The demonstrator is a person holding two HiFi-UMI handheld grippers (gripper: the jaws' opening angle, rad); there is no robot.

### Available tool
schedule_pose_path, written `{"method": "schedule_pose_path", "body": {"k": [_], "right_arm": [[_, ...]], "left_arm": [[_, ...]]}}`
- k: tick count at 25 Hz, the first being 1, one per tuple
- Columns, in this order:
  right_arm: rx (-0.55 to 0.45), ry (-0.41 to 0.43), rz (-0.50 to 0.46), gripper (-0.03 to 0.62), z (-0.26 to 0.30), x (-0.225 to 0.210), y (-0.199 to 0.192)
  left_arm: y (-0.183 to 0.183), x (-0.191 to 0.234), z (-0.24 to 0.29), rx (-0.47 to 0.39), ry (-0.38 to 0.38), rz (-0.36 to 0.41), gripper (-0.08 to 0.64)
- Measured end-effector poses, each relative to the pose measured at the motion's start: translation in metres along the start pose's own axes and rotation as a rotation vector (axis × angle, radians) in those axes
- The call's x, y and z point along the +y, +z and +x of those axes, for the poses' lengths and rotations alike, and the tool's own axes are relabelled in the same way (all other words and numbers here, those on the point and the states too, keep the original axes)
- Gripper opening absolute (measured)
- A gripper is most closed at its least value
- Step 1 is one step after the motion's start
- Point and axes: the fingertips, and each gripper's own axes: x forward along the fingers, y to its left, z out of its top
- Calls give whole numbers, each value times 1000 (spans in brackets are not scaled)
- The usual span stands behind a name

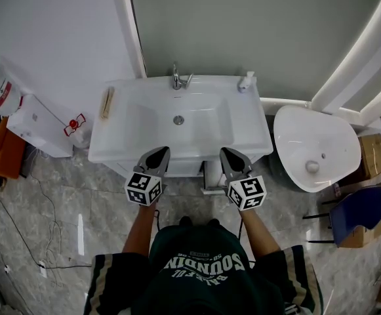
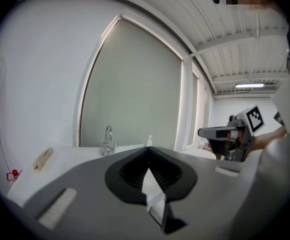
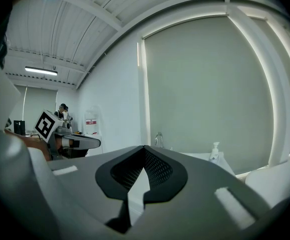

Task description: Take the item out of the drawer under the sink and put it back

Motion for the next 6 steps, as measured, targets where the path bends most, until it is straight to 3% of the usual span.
{"method": "schedule_pose_path", "body": {"k": [6], "right_arm": [[8,-1,8,2,5,-3,-2]], "left_arm": [[1,1,3,-10,-4,-26,49]]}}
